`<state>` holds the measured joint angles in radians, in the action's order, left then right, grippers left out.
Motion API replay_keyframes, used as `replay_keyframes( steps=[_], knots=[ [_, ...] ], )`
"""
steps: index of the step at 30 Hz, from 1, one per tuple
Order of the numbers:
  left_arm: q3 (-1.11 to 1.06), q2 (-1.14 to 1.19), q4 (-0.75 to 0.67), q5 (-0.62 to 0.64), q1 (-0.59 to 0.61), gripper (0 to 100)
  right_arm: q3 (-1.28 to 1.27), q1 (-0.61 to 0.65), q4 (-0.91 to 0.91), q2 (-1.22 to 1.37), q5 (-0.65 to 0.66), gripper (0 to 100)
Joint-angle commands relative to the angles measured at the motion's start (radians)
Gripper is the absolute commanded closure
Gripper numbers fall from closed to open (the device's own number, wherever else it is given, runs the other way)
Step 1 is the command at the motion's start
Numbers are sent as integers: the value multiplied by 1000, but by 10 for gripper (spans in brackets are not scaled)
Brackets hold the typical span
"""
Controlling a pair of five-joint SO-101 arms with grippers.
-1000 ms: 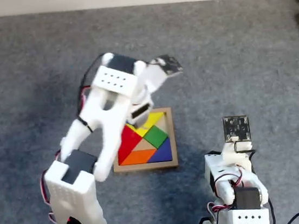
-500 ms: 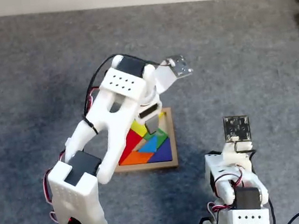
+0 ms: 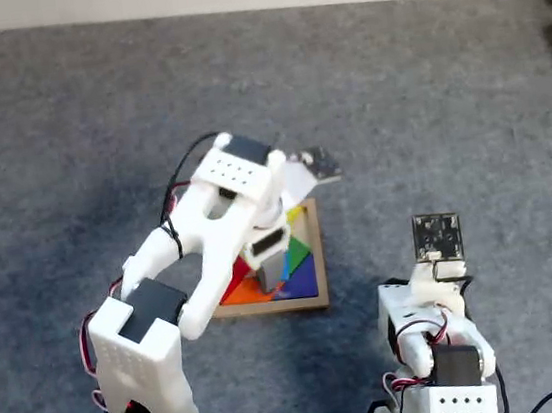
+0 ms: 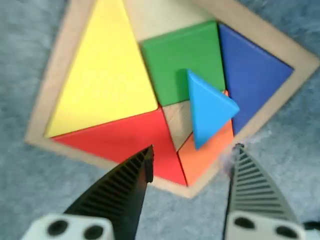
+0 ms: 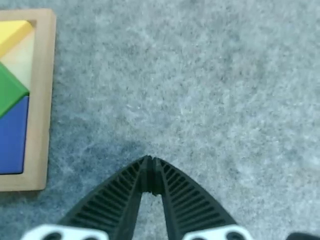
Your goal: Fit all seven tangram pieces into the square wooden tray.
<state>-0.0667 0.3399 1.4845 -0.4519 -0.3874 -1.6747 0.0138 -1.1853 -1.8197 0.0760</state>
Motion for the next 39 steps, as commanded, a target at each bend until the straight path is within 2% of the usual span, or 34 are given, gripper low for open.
replay_keyframes(
  steps=[1, 13, 24, 31, 35, 39],
  knots=[
    [-61, -22, -137, 3, 44, 755, -119, -12, 1, 1, -5, 983],
    [-71, -22, -316, 5, 73, 755, -119, -12, 1, 1, -5, 983],
    [44, -12, -319, 9, 68, 755, -119, -12, 1, 1, -5, 983],
    [39, -10, -359, 12, 64, 755, -119, -12, 1, 1, -5, 983],
    [42, -10, -396, 75, 64, 755, -119, -12, 1, 1, -5, 983],
    [50, -15, -414, 83, 64, 755, -119, -12, 1, 1, -5, 983]
  ],
)
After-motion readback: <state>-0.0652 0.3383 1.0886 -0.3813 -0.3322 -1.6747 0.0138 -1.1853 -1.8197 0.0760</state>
